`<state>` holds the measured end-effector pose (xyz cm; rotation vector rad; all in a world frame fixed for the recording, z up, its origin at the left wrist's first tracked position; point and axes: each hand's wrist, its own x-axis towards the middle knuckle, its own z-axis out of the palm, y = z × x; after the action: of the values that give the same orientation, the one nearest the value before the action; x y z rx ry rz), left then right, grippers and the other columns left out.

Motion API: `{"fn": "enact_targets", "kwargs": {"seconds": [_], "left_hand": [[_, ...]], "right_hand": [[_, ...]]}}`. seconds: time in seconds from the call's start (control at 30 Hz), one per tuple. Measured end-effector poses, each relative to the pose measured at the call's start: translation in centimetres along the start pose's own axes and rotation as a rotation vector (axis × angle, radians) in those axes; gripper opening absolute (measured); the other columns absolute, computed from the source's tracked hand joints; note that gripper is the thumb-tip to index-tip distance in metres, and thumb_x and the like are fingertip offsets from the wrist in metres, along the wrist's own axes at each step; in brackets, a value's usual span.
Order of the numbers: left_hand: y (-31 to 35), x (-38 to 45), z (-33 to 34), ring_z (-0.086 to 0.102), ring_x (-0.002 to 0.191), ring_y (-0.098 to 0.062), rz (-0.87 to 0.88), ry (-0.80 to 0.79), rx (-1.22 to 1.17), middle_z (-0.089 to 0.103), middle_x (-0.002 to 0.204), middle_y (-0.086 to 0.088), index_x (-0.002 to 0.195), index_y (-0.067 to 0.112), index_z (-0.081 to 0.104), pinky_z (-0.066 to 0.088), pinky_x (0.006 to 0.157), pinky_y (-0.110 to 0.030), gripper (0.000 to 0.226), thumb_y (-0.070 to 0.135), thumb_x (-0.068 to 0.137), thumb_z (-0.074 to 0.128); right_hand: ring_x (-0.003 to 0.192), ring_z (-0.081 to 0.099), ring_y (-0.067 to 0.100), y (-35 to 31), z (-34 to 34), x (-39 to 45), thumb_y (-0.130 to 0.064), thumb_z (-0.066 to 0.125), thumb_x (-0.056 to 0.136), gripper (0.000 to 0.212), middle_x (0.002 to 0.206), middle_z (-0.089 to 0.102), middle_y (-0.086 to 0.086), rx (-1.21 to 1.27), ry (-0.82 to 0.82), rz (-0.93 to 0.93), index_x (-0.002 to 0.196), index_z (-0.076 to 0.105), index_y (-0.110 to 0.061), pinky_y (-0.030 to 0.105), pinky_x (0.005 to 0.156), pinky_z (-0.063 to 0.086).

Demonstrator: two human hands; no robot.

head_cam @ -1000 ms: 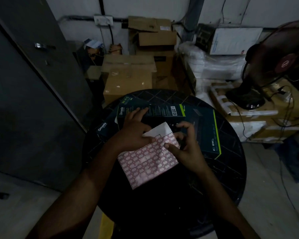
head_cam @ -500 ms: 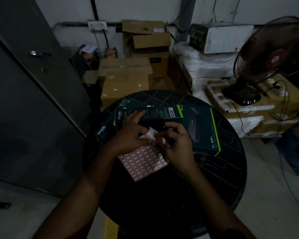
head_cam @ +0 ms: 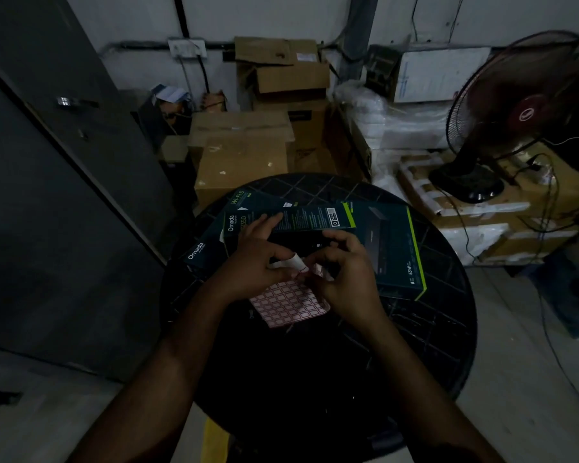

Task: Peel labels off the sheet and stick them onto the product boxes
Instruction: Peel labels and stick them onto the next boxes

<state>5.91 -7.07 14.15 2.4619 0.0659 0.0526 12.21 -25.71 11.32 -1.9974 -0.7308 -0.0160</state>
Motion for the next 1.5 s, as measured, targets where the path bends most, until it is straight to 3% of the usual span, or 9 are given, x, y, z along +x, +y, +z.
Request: {"fn": "enact_targets", "kwargs": {"seconds": [0.33, 0.47, 0.6, 0.8, 0.97, 1.1, 1.27, 1.43, 1.5], "left_hand": [[0.1, 0.4, -0.2, 0.001, 0.15, -0.024, -0.018, 0.022, 0.001, 0.013, 0.164, 0.001, 0.084, 0.018, 0.077, 0.012, 0.119, -0.045, 0.012, 0.029, 0.08, 0.078], [0.3, 0.5, -0.4, 0.001, 0.15, -0.023, -0.031, 0.01, -0.008, 0.013, 0.164, 0.001, 0.068, 0.034, 0.066, 0.012, 0.119, -0.043, 0.019, 0.028, 0.081, 0.078], [0.3, 0.7, -0.3, 0.001, 0.15, -0.024, -0.039, 0.032, 0.001, 0.013, 0.164, 0.001, 0.075, 0.026, 0.072, 0.011, 0.118, -0.041, 0.008, 0.027, 0.081, 0.078], [0.0, 1.1, -0.3, 0.001, 0.15, -0.026, -0.034, 0.02, 0.022, 0.013, 0.163, 0.0, 0.081, 0.02, 0.076, 0.009, 0.118, -0.042, 0.01, 0.03, 0.08, 0.078], [0.1, 1.2, -0.4, 0.0, 0.15, -0.024, -0.034, 0.016, 0.018, 0.013, 0.163, 0.001, 0.071, 0.031, 0.067, 0.011, 0.119, -0.044, 0.015, 0.029, 0.082, 0.076], [0.0, 1.3, -0.2, 0.0, 0.15, -0.021, -0.048, 0.024, 0.047, 0.012, 0.164, 0.002, 0.075, 0.018, 0.075, 0.012, 0.118, -0.041, 0.016, 0.032, 0.084, 0.075], [0.3, 1.3, -0.5, 0.0, 0.15, -0.021, -0.059, 0.014, 0.015, 0.013, 0.164, 0.003, 0.066, 0.027, 0.066, 0.012, 0.117, -0.042, 0.022, 0.035, 0.084, 0.074], [0.1, 1.4, -0.7, 0.0, 0.15, -0.023, -0.071, -0.006, 0.019, 0.011, 0.164, 0.002, 0.078, 0.013, 0.073, 0.015, 0.118, -0.047, 0.018, 0.03, 0.084, 0.075], [0.0, 1.4, -0.5, -0.001, 0.15, -0.023, -0.07, -0.013, 0.03, 0.01, 0.164, 0.002, 0.082, 0.009, 0.075, 0.015, 0.118, -0.047, 0.021, 0.03, 0.084, 0.075]], "right_hand": [[0.119, 0.052, 0.021, -0.3, 0.3, 0.2, -0.017, 0.091, 0.066, 0.021, 0.133, 0.056, -0.002, -0.092, 0.154, -0.086, 0.08, 0.077, -0.025, 0.044, 0.085, 0.054], [0.117, 0.053, 0.019, -0.1, 0.2, 0.1, -0.015, 0.089, 0.069, 0.019, 0.132, 0.058, -0.004, -0.059, 0.151, -0.112, 0.077, 0.077, -0.027, 0.045, 0.081, 0.056], [0.113, 0.058, 0.018, 0.2, 0.0, 0.2, -0.016, 0.084, 0.072, 0.017, 0.127, 0.06, -0.008, -0.013, 0.119, -0.108, 0.078, 0.076, -0.03, 0.047, 0.077, 0.056], [0.122, 0.055, 0.019, 0.5, -0.1, 0.6, -0.021, 0.083, 0.075, 0.016, 0.132, 0.056, -0.001, -0.076, 0.083, -0.026, 0.09, 0.077, -0.024, 0.043, 0.09, 0.055], [0.114, 0.056, 0.02, -0.4, 0.1, 0.6, -0.02, 0.081, 0.08, 0.008, 0.134, 0.056, 0.003, -0.215, 0.107, -0.122, 0.086, 0.077, -0.015, 0.036, 0.084, 0.055], [0.108, 0.053, 0.02, -1.3, 0.1, 0.1, -0.019, 0.081, 0.077, 0.015, 0.125, 0.058, 0.004, -0.389, 0.132, -0.205, 0.087, 0.075, -0.01, 0.029, 0.076, 0.052], [0.083, 0.051, -0.001, -1.0, 0.8, 0.1, -0.013, 0.077, 0.08, 0.011, 0.106, 0.047, -0.005, -0.177, 0.096, -0.117, 0.087, 0.068, -0.011, 0.005, 0.069, 0.043], [0.103, 0.053, -0.007, -0.1, 0.6, 0.5, -0.011, 0.071, 0.087, 0.005, 0.11, 0.057, -0.003, 0.056, 0.023, 0.01, 0.084, 0.07, -0.015, 0.003, 0.078, 0.04], [0.107, 0.056, -0.001, 0.3, 0.8, 0.5, -0.011, 0.07, 0.087, 0.009, 0.112, 0.059, -0.005, 0.15, -0.029, 0.081, 0.08, 0.069, -0.017, 0.013, 0.085, 0.046]]}}
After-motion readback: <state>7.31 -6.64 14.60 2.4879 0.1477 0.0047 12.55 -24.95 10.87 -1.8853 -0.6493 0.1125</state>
